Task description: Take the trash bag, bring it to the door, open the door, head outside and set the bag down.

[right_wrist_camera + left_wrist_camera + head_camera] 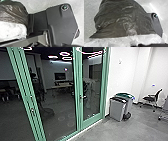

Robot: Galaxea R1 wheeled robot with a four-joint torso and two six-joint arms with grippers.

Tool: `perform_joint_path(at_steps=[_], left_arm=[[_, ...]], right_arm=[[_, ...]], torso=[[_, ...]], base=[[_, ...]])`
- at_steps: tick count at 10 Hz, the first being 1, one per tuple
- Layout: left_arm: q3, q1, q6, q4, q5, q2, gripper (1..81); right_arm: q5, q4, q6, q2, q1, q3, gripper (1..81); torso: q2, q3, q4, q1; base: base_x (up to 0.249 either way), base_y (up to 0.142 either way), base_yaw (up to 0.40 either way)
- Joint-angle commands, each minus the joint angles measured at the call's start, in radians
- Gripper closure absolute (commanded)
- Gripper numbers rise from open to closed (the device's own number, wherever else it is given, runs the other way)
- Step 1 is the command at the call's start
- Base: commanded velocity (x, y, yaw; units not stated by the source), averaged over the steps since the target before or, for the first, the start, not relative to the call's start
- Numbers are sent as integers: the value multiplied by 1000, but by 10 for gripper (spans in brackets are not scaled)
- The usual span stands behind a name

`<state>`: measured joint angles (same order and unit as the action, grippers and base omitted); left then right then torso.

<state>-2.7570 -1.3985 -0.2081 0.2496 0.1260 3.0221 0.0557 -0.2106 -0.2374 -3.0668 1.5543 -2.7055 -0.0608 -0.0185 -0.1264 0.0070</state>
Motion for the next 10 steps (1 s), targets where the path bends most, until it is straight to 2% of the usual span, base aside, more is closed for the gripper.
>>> perform_joint_path(at_steps=[1,10], left_arm=[[-3,72,-5,-9,55,-2,811],[-3,72,-5,-9,55,-2,811]], right_arm=[[-43,-9,-2,-9,-52,6,10],[-45,-9,-2,-9,-52,6,10]], torso=[[0,0,0,0],[0,0,0,0]], base=[[151,-67,0],[151,-76,0]])
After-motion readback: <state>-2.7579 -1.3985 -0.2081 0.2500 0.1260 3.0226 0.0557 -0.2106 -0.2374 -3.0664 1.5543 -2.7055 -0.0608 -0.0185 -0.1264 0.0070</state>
